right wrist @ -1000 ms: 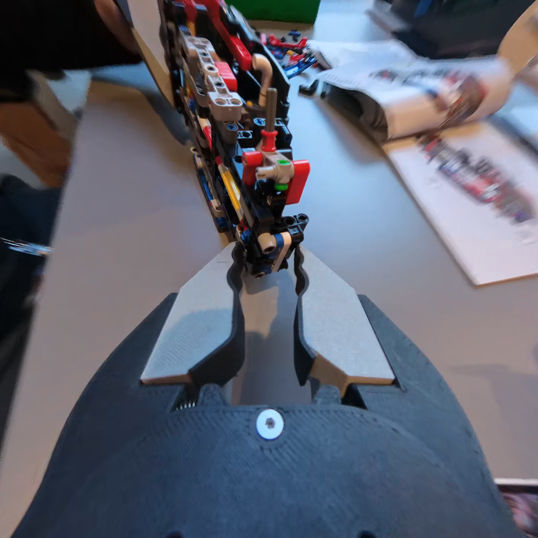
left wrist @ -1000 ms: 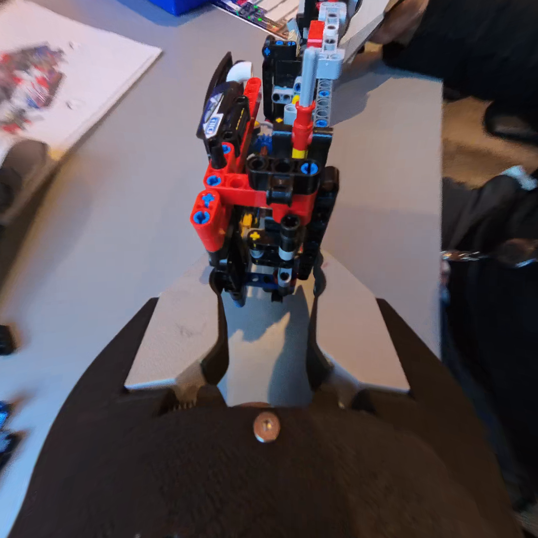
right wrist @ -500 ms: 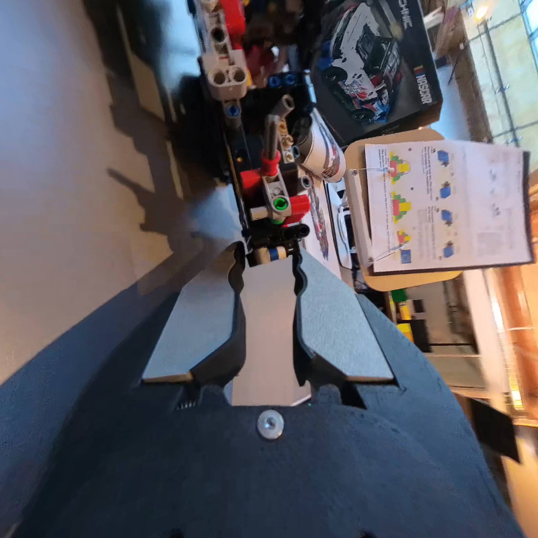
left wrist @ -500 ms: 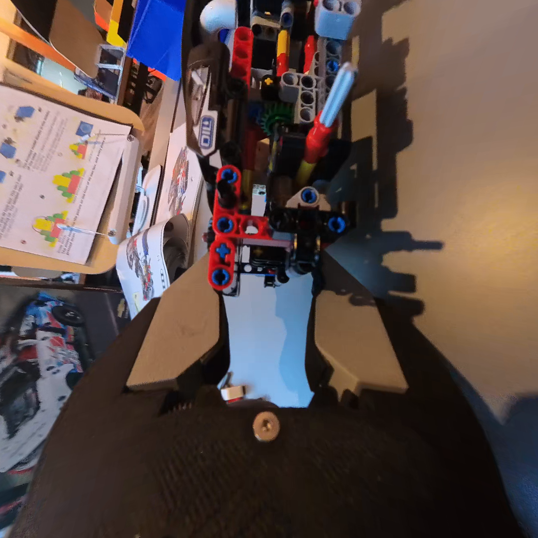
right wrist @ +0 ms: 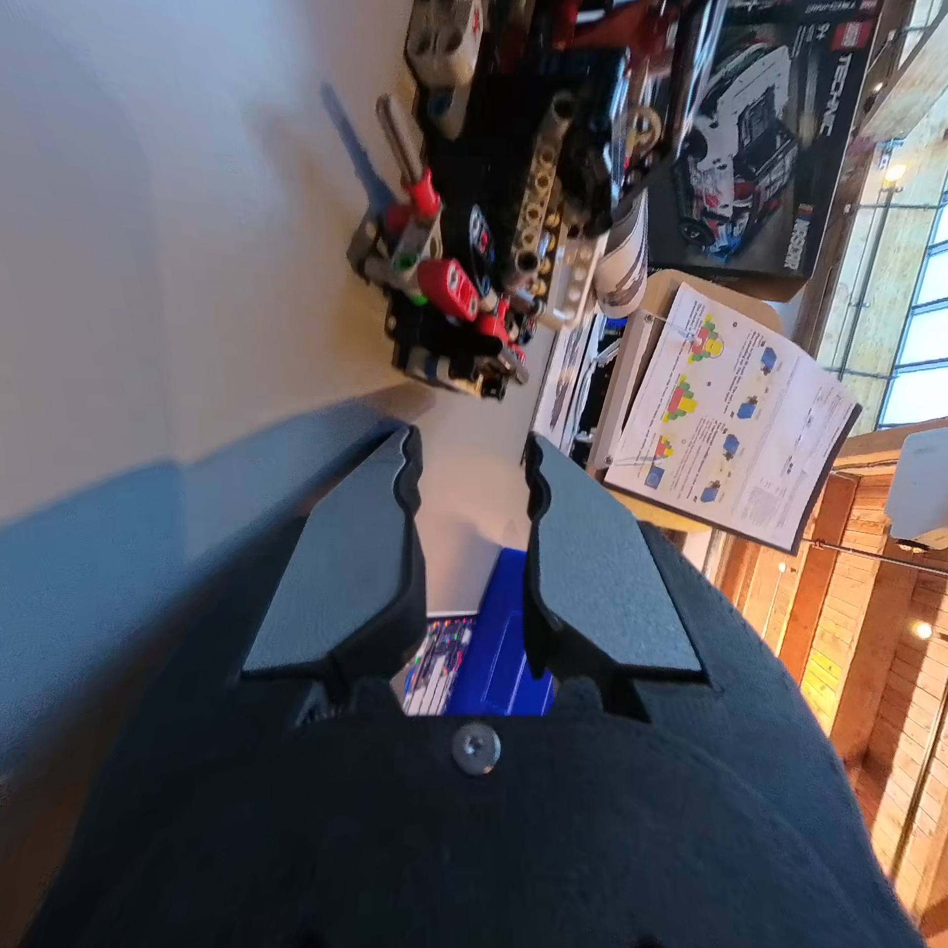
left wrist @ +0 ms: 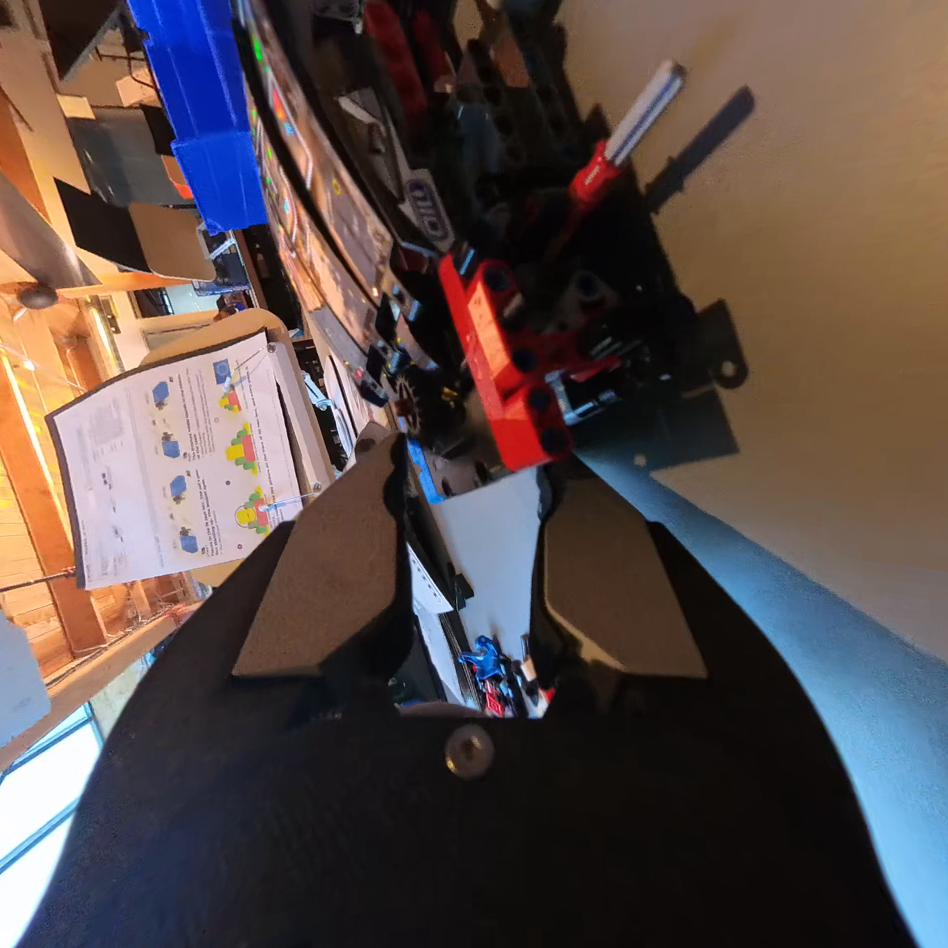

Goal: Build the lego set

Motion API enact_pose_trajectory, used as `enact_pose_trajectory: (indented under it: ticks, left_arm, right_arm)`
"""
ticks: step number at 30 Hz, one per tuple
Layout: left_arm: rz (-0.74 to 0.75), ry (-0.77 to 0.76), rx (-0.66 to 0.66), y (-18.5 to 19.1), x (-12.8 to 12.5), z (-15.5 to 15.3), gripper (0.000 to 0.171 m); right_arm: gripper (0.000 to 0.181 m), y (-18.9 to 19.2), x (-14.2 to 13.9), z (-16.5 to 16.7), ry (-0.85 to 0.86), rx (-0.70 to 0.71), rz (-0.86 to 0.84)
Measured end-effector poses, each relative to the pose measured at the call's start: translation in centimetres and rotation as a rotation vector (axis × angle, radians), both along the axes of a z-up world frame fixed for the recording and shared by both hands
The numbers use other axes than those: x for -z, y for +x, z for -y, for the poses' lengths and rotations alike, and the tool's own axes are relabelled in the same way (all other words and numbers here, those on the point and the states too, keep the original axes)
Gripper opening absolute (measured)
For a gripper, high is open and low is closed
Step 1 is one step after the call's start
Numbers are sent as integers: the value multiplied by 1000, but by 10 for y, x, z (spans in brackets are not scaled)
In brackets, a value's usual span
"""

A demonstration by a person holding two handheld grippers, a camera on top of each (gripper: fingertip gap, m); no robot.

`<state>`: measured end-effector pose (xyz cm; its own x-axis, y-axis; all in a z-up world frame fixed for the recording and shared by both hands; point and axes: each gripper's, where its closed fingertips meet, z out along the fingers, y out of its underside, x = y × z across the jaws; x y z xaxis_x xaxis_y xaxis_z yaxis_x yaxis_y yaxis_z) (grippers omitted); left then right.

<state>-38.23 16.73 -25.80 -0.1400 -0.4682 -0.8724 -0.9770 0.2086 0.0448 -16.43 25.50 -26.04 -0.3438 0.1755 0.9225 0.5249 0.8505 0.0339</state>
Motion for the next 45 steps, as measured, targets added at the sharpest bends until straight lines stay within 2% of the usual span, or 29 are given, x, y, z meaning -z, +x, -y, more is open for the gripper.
enact_pose_trajectory:
  ticks: [5, 8, 9, 10, 11, 13, 14, 15, 16, 18, 20, 21, 23, 29, 32, 35, 37, 40, 41, 43, 45]
  left_arm:
    - [-21, 5, -49, -13, -2, 4, 52]
    - [19, 1, -147, -36, -10, 12, 57]
    - [64, -13, -191, -43, -14, 18, 57]
    - [130, -42, -241, -49, -16, 25, 56]
    - [234, -98, -297, -52, -17, 34, 57]
    - [540, -314, -400, -41, -15, 58, 65]
    - [703, -431, -432, -29, -15, 68, 68]
    - [843, -518, -456, -18, -17, 74, 67]
    - [947, -567, -489, -11, -19, 74, 64]
    - [1056, -645, -578, -6, -14, 67, 62]
    - [1075, -768, -657, -2, -1, 64, 61]
    - [1075, -834, -680, 1, 7, 65, 55]
    - [1052, -914, -693, 6, 18, 65, 53]
    - [925, -866, -652, 3, 21, 38, 25]
    - [845, -821, -631, -1, 24, 8, 16]
    - [792, -767, -621, 2, 25, -36, 0]
    - [797, -735, -633, 6, 25, -69, 0]
    - [902, -755, -664, 16, 25, -109, 2]
    - [951, -747, -692, 15, 24, -120, 10]
    - [1039, -731, -746, 9, 20, -130, 15]
    - [1093, -679, -782, -2, 13, -129, 35]
  right_arm:
    - [40, 13, -5, -10, -45, 56, -16]
    - [34, 18, -7, -18, -229, 135, -52]
    - [24, 20, -3, -16, -347, 152, -46]
    - [21, 20, 2, -12, -501, 166, -25]
    - [27, 20, 5, -9, -651, 185, -27]
    - [28, 17, 9, 3, -956, 181, 5]
    - [38, 15, 9, 6, -1077, 182, 13]
    - [55, 10, 7, 3, -1164, 190, -12]
    - [58, 6, 6, 0, -1237, 185, -25]
    - [62, -2, 4, 2, -1366, 143, -23]
    - [64, -9, 5, 10, -1480, 106, 29]
    - [64, -10, 7, 16, -1519, 93, 73]
    - [59, -11, 11, 26, -1543, 87, 137]
    - [47, 1, 16, 43, -1466, 118, 112]
    - [39, 17, 18, 63, -1420, 138, 95]
    - [34, 29, 22, 80, -1322, 161, 68]
    - [35, 32, 22, 96, -1306, 160, 66]
    - [34, 27, 22, 119, -1301, 145, 79]
    - [33, 23, 22, 123, -1279, 144, 86]
    - [33, 10, 22, 131, -1237, 143, 95]
    - [37, -5, 22, 141, -1220, 132, 110]
